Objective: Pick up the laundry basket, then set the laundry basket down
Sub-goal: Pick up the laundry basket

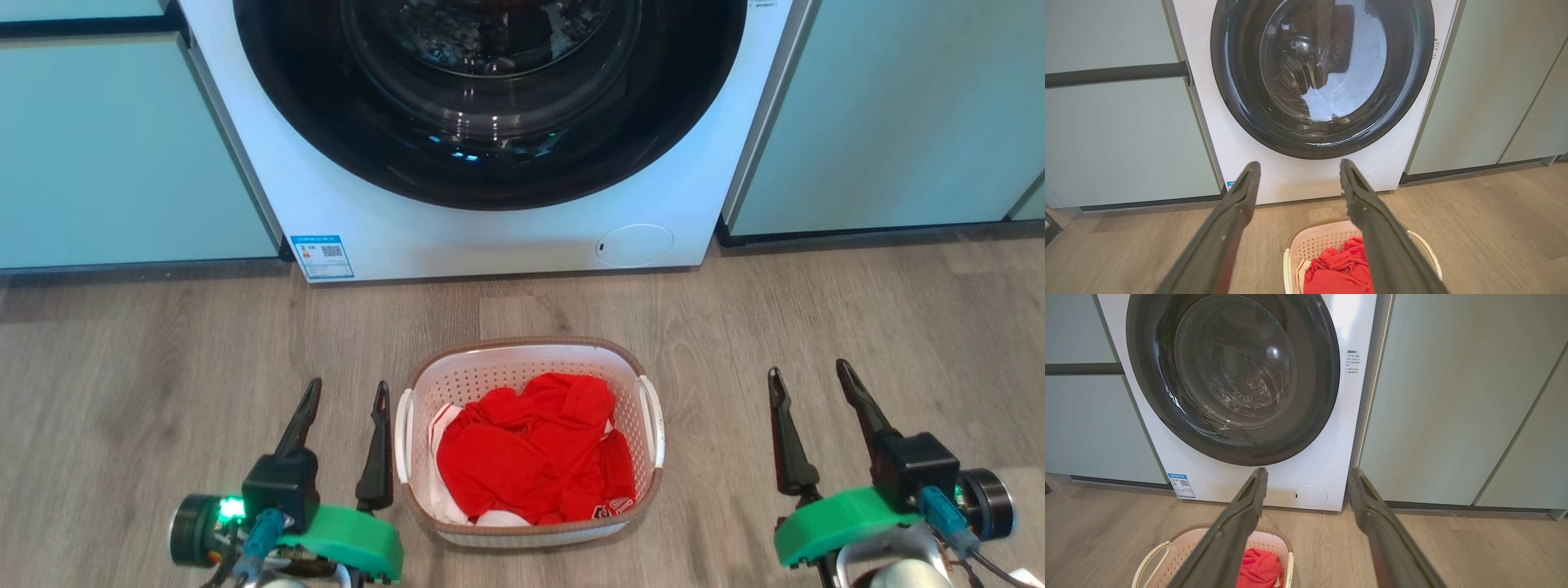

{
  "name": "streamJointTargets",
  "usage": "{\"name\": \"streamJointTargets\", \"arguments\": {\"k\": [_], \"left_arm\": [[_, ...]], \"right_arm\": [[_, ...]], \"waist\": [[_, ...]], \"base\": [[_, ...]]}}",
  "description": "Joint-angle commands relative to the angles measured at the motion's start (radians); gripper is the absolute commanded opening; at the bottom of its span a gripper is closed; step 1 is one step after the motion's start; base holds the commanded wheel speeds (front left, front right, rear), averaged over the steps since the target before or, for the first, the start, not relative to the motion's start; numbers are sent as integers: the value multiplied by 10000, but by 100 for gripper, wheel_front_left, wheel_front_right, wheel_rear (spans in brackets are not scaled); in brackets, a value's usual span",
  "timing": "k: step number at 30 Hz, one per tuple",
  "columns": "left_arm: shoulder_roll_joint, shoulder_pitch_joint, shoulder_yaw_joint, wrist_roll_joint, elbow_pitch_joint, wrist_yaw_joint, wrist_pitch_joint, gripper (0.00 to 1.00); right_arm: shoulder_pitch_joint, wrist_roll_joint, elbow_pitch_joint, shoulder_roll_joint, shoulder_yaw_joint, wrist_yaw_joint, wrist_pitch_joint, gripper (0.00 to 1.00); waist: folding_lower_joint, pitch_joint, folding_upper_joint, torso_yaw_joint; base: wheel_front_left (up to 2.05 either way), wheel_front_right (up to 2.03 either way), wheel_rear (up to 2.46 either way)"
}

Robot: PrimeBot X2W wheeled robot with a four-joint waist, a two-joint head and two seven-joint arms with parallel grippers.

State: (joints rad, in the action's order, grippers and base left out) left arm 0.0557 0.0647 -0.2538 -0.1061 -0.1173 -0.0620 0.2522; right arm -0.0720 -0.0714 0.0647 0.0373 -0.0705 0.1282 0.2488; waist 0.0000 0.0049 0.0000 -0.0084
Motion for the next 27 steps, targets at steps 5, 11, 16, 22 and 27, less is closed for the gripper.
{"name": "streamJointTargets", "arguments": {"k": [5, 11, 16, 22, 27], "left_arm": [[-54, -359, 245, 0, 194, -59, 95, 100], [-54, -804, 262, -24, -166, 11, 95, 100], [-54, -1517, 293, -144, -610, 73, 95, 100], [-54, -2798, 456, -297, -1399, 121, 95, 100], [-54, -3770, 595, -540, -2034, 112, 95, 100]], "right_arm": [[328, -6, -219, 129, -174, 25, 130, 100], [800, -128, 183, 129, -174, 25, 130, 100], [1559, -155, 614, 129, -215, 25, 130, 100], [2928, -246, 1178, 129, -119, 25, 130, 100], [3883, -393, 1698, 129, -149, 25, 130, 100]], "waist": [[0, 228, 0, -3], [0, 884, 0, -55], [0, 1834, 0, -122], [0, 3428, 0, -212], [0, 4598, 0, -267]], "base": [[0, 0, 0], [0, 0, 0], [0, 0, 0], [0, 0, 0], [0, 0, 0]]}}
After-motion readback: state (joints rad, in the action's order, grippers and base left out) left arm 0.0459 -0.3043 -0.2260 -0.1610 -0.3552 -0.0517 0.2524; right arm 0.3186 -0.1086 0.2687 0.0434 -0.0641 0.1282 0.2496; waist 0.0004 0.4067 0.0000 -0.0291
